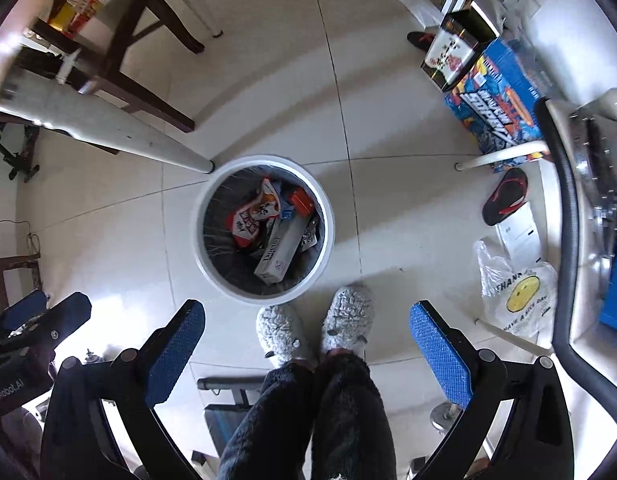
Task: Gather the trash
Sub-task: 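Raise both tools back over the table toward the rice bag and medicine box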
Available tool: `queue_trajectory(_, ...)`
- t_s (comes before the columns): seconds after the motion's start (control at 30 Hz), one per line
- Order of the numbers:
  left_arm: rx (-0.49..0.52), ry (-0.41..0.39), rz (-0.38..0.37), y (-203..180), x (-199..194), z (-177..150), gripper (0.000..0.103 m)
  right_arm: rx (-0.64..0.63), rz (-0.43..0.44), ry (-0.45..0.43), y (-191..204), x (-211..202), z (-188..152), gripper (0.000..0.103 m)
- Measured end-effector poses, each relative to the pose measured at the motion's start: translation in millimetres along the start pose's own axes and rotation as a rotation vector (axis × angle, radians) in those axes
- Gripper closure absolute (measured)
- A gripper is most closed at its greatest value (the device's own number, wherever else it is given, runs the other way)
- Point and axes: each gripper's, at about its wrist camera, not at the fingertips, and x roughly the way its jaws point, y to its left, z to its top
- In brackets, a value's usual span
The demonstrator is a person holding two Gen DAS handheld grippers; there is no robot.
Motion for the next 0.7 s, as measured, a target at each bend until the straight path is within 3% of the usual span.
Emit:
queue_trajectory(0.47, -0.003, -0.066, -0.011, 0.4, -154.7, -25.6, 0.0, 0.007, 0.062, -0.057, 11.9, -198.4, -26.3, 0.0)
queue_trajectory(0.7, 0.003, -0.224, 0.026, -5.6, -233.7, 5.0, 0.0, 0.033, 0.125, -0.101, 20.0, -280.4, -24.8, 0.0)
